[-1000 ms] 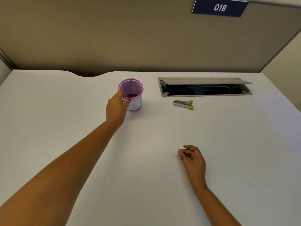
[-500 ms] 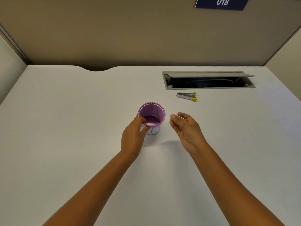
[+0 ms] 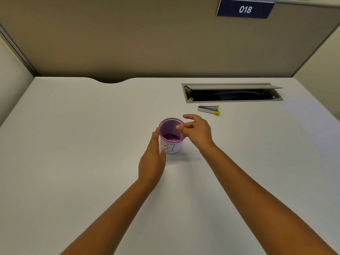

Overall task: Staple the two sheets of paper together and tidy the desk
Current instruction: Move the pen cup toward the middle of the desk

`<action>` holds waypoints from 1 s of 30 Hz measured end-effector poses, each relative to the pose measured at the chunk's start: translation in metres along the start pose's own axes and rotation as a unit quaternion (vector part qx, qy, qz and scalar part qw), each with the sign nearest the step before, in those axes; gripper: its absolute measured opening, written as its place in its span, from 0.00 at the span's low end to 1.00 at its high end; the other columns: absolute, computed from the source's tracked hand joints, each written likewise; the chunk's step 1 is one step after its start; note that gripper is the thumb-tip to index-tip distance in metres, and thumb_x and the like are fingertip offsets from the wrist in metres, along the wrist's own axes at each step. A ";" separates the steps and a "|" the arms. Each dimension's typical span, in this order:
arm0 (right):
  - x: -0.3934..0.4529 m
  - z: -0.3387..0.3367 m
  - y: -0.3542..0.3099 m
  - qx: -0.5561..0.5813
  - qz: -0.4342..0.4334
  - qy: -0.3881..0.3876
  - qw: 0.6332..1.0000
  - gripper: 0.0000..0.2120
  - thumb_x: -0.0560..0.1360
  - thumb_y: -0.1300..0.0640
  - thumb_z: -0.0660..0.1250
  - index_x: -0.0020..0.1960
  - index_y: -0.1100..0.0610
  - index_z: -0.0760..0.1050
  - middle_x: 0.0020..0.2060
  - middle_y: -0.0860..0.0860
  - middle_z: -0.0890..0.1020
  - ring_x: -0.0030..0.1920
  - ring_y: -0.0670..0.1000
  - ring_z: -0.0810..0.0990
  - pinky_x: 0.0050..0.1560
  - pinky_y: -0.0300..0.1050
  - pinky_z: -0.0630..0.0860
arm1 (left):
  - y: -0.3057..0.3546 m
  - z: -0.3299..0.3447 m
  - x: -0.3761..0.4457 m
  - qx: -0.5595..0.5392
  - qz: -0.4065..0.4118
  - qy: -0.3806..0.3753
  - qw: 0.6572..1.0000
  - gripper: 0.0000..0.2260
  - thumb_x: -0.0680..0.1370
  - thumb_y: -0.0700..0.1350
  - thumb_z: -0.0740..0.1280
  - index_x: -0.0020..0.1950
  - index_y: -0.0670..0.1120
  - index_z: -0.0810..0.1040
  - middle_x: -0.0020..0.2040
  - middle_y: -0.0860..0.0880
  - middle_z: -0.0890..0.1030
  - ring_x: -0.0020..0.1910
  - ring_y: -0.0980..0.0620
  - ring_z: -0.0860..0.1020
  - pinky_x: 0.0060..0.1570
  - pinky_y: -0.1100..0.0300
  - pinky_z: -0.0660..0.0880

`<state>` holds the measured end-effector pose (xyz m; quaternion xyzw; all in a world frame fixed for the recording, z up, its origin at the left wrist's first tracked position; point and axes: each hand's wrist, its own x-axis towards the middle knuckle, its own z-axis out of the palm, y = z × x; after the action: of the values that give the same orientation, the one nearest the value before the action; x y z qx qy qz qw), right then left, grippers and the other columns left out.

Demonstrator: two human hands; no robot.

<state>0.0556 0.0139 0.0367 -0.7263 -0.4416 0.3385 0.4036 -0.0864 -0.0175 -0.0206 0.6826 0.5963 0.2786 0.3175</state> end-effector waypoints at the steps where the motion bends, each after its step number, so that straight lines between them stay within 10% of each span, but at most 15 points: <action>1: 0.001 0.000 0.000 -0.002 -0.001 -0.005 1.000 0.21 0.70 0.55 0.72 0.62 0.54 0.72 0.39 0.49 0.82 0.41 0.49 0.81 0.48 0.39 0.74 | -0.002 0.001 -0.003 -0.002 -0.012 0.000 1.000 0.29 0.79 0.46 0.58 0.74 0.55 0.45 0.76 0.52 0.57 0.70 0.48 0.66 0.62 0.53 0.69; 7: -0.007 -0.024 0.007 0.100 0.007 0.041 0.994 0.17 0.72 0.55 0.70 0.59 0.55 0.74 0.36 0.46 0.81 0.39 0.45 0.81 0.43 0.35 0.78 | -0.033 0.013 -0.026 0.033 -0.025 -0.037 0.998 0.29 0.78 0.44 0.59 0.75 0.49 0.48 0.75 0.49 0.58 0.72 0.49 0.61 0.68 0.57 0.60; 12: -0.045 -0.039 0.079 -0.204 -0.032 0.016 0.978 0.21 0.73 0.43 0.64 0.62 0.51 0.72 0.55 0.49 0.79 0.56 0.50 0.76 0.53 0.44 0.73 | -0.052 0.018 -0.031 0.143 0.053 -0.041 0.987 0.21 0.78 0.40 0.57 0.71 0.43 0.62 0.72 0.45 0.65 0.72 0.48 0.61 0.70 0.59 0.54; 16: -0.076 -0.042 0.134 -0.419 0.033 -0.054 0.906 0.43 0.71 0.29 0.44 0.75 0.57 0.47 0.76 0.52 0.50 0.76 0.53 0.46 0.74 0.53 0.45 | -0.058 0.023 -0.027 0.182 0.082 -0.018 0.980 0.18 0.75 0.40 0.56 0.64 0.40 0.73 0.66 0.42 0.74 0.67 0.44 0.71 0.67 0.52 0.62; 20: -0.089 -0.027 0.146 -0.437 0.033 -0.058 0.897 0.58 0.55 0.23 0.21 0.74 0.59 0.36 0.75 0.54 0.38 0.75 0.53 0.35 0.73 0.58 0.35 | -0.057 0.023 -0.028 0.204 0.088 -0.023 0.975 0.22 0.74 0.44 0.50 0.61 0.39 0.75 0.62 0.41 0.77 0.63 0.42 0.74 0.63 0.48 0.67; 30: -0.061 0.000 0.133 -0.434 -0.017 -0.076 0.897 0.55 0.55 0.25 0.21 0.74 0.55 0.35 0.75 0.50 0.37 0.75 0.54 0.34 0.71 0.62 0.34 | -0.057 0.024 -0.029 0.196 0.086 -0.017 0.977 0.19 0.75 0.41 0.56 0.64 0.40 0.72 0.67 0.42 0.72 0.69 0.44 0.68 0.67 0.55 0.58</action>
<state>0.0809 -0.0800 -0.0730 -0.7939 -0.5864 0.1599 0.0191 -0.1085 -0.0439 -0.0794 0.7848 0.5731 0.1713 0.1623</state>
